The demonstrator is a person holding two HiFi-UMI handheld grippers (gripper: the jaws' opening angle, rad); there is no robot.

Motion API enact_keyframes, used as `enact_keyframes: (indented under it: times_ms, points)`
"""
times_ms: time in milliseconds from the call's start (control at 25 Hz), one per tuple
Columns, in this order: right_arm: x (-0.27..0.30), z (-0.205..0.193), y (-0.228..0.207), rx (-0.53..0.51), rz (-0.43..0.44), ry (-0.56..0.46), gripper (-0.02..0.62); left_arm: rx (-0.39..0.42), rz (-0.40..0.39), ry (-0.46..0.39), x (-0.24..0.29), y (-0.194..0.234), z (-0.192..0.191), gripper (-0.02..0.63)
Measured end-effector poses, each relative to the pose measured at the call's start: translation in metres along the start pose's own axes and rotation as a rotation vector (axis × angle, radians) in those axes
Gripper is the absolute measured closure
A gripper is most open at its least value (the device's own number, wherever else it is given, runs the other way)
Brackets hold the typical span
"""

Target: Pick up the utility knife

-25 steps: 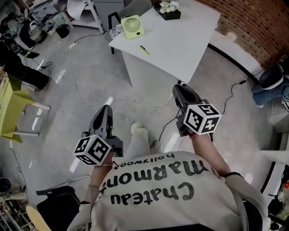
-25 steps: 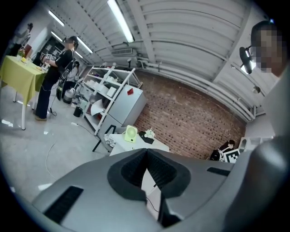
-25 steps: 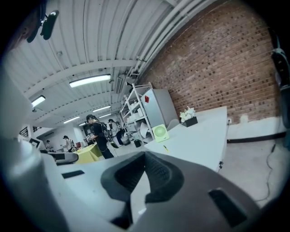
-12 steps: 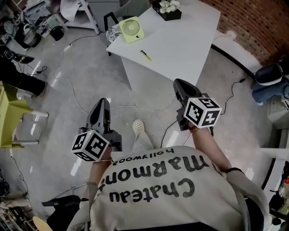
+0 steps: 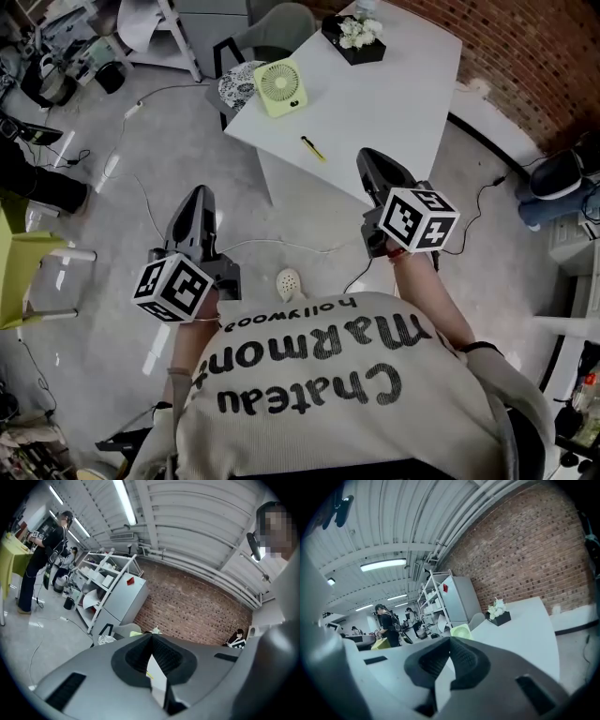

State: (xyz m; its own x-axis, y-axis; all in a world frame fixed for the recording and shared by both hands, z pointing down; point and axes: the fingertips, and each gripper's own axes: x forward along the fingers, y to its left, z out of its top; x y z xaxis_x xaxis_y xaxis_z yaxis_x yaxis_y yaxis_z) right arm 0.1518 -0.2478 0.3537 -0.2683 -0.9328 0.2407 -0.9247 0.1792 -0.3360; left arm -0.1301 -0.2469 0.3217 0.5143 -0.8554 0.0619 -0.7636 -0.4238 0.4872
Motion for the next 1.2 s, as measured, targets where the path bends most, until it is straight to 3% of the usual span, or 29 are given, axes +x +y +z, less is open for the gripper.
enact_keyframes:
  times_ms: [200,760,1200]
  points:
    - [0.048,0.004,-0.009,0.026,0.008,-0.019,0.592,0.009,0.015,-0.018,0.028,0.032,0.024,0.606]
    - [0.138,-0.085,-0.056,0.075,-0.064,0.158,0.591,-0.011,0.089,-0.007,0.067,0.107,0.042,0.606]
    - [0.171,-0.120,-0.069,0.089,-0.080,0.279,0.526,-0.019,0.114,0.000,0.085,0.129,0.047,0.606]
